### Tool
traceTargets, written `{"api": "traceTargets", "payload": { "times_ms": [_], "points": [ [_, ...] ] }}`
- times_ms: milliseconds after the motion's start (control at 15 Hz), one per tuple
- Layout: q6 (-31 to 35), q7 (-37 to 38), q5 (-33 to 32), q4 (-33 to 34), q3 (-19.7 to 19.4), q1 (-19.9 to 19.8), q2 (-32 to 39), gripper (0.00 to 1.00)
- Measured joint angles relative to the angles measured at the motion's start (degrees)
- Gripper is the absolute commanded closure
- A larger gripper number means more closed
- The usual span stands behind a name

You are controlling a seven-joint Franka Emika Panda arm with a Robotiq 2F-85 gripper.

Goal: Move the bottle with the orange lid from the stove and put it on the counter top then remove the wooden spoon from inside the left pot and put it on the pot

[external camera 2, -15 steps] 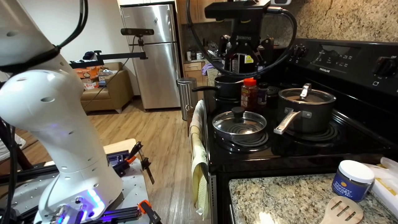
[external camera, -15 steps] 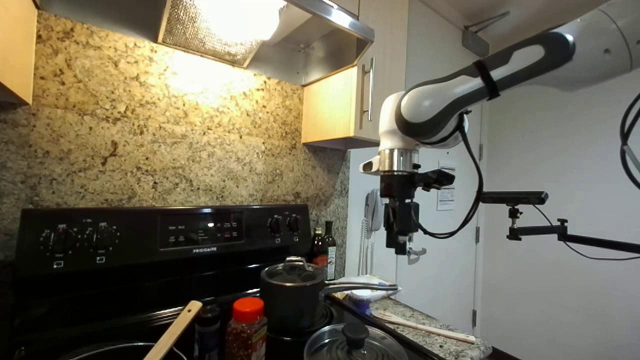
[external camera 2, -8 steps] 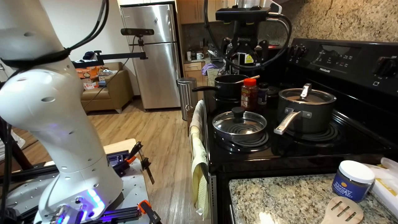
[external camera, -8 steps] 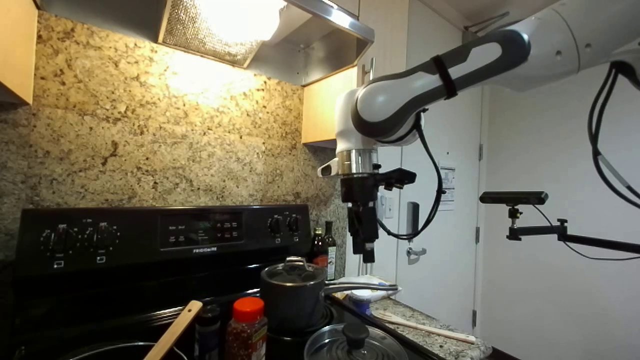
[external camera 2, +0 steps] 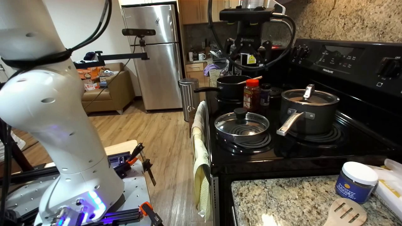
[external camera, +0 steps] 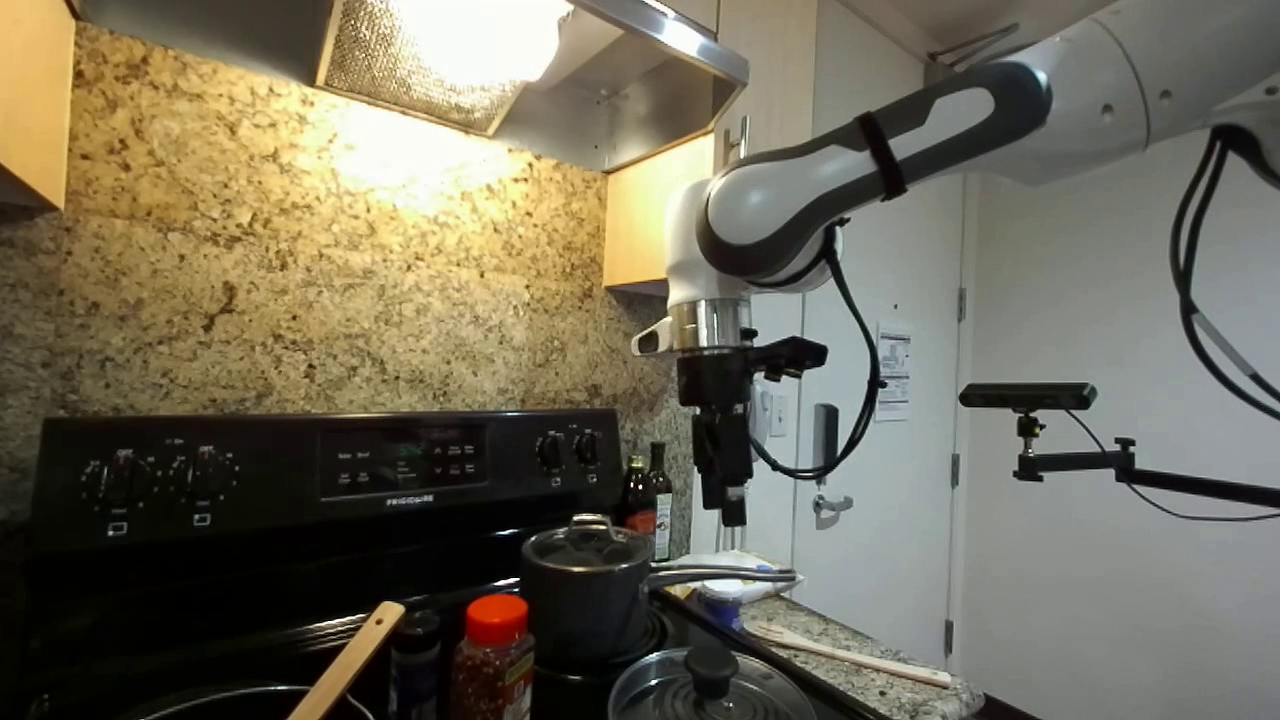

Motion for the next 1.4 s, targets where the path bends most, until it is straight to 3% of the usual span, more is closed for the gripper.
{"api": "traceTargets", "payload": {
  "times_ms": [267,533,800,1067,1400],
  "points": [
    [1.48,6.48,0.94,0.00,2.82,0.34,1.24,0.00],
    [7.85,21.31,1.10,0.02,6.21,1.40,3.72,0.00],
    [13.12,33.31,0.68,0.79,6.85,1.75,5.74,0.00],
    [13.21,36.04,0.68,5.86,7.55,1.88,10.42,0.00],
    [9.56,36.04,0.30,18.30,8.89,3.82,21.73,0.00]
  ]
}}
